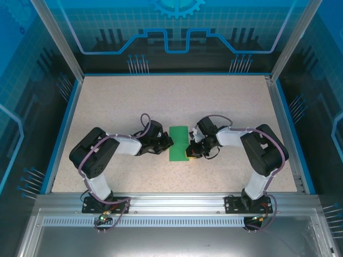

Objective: Fold a paper plane with a square sheet of paper (pick it up from the middle)
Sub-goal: Fold the triangle a second time at the center of the table.

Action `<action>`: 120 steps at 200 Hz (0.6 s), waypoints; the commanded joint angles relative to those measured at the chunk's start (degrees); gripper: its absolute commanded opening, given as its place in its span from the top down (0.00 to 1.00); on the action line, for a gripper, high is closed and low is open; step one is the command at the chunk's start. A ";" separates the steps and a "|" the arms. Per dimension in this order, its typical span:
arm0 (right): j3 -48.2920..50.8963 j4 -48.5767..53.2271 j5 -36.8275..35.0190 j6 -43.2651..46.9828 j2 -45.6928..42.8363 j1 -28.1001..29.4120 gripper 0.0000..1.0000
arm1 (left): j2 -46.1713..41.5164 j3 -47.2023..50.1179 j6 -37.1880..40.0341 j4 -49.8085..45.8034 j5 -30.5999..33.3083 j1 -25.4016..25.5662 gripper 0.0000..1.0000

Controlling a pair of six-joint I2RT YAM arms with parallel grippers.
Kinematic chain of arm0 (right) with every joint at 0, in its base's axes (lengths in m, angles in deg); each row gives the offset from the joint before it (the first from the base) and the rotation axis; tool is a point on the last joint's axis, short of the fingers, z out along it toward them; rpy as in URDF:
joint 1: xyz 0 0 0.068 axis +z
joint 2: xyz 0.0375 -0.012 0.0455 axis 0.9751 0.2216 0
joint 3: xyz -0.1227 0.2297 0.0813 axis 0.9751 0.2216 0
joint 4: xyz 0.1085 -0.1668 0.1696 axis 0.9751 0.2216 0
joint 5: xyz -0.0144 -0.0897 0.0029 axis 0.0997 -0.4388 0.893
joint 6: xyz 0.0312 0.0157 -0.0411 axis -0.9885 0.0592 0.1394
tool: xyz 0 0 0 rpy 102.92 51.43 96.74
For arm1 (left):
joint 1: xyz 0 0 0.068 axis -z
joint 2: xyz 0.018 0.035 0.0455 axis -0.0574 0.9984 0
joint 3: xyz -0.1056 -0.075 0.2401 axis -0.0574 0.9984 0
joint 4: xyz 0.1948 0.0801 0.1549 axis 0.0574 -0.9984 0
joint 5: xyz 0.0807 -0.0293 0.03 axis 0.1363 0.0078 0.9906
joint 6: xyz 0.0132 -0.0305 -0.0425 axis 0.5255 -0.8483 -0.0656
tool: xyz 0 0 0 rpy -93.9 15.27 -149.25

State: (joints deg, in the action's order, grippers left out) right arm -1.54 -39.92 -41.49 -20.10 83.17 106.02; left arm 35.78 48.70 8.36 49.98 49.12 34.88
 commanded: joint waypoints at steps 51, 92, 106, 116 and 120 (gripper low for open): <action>1.12 5.17 -3.55 0.58 2.07 -0.87 0.99 | -0.39 0.48 4.04 -6.37 4.63 -3.64 1.00; 0.77 5.08 -2.86 0.72 2.06 -0.89 0.99 | -5.23 -0.30 5.27 -9.40 4.63 -4.04 0.99; 0.54 5.17 -2.91 0.72 2.11 -0.87 0.99 | -7.53 -1.08 5.74 -11.07 4.51 -4.02 0.98; 0.51 5.11 -2.77 0.70 2.00 -0.81 0.99 | -8.89 -1.34 5.85 -11.67 3.85 -3.84 0.97; 0.54 5.06 -2.77 0.67 1.98 -0.78 0.99 | -9.40 -1.33 5.62 -11.35 3.37 -3.76 0.97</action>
State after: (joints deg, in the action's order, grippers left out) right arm -1.67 -39.87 -41.45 -20.10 83.22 106.02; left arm 30.66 48.85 12.10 42.44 51.94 31.28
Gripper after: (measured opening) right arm 0.040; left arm 0.058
